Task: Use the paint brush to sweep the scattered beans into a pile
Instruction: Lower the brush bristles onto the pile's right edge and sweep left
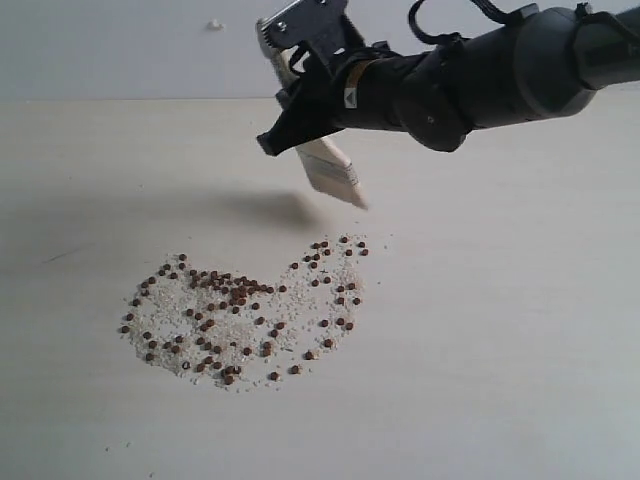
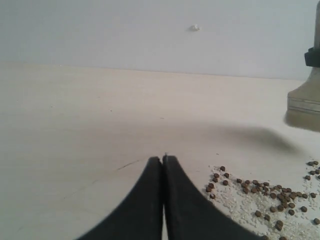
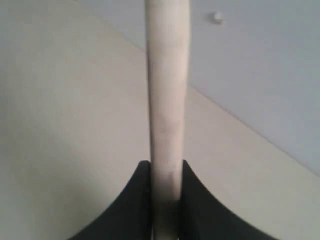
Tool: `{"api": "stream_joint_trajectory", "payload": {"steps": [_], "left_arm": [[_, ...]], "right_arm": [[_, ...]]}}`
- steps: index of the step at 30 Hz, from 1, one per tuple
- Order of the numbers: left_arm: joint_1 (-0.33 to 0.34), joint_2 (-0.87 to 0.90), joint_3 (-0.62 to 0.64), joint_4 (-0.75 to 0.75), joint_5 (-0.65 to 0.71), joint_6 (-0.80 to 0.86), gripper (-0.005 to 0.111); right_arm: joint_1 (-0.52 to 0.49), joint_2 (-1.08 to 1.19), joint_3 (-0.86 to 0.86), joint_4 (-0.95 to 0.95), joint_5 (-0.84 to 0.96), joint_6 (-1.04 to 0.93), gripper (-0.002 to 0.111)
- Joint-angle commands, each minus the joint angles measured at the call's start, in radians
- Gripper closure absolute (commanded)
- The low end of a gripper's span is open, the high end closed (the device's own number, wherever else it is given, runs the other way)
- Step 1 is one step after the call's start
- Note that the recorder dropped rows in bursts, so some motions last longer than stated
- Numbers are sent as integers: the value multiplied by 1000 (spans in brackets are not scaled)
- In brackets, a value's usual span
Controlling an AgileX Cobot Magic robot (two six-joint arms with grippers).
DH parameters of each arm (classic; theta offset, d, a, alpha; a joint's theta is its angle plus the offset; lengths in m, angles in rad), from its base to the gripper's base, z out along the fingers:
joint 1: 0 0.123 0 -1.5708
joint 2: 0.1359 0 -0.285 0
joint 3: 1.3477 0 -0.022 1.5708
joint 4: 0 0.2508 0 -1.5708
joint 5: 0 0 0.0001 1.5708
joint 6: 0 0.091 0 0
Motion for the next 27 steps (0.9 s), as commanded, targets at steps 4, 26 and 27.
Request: {"api": "stream_joint_trajectory", "payload": {"steps": [4, 26, 27], "left_arm": [[4, -3, 0, 0, 0, 4, 107], [4, -3, 0, 0, 0, 4, 107], [4, -3, 0, 0, 0, 4, 107]], "right_arm": [[-69, 27, 76, 338, -149, -346, 108], [111, 29, 317, 282, -190, 156, 108], [127, 29, 317, 282, -196, 156, 108]]}}
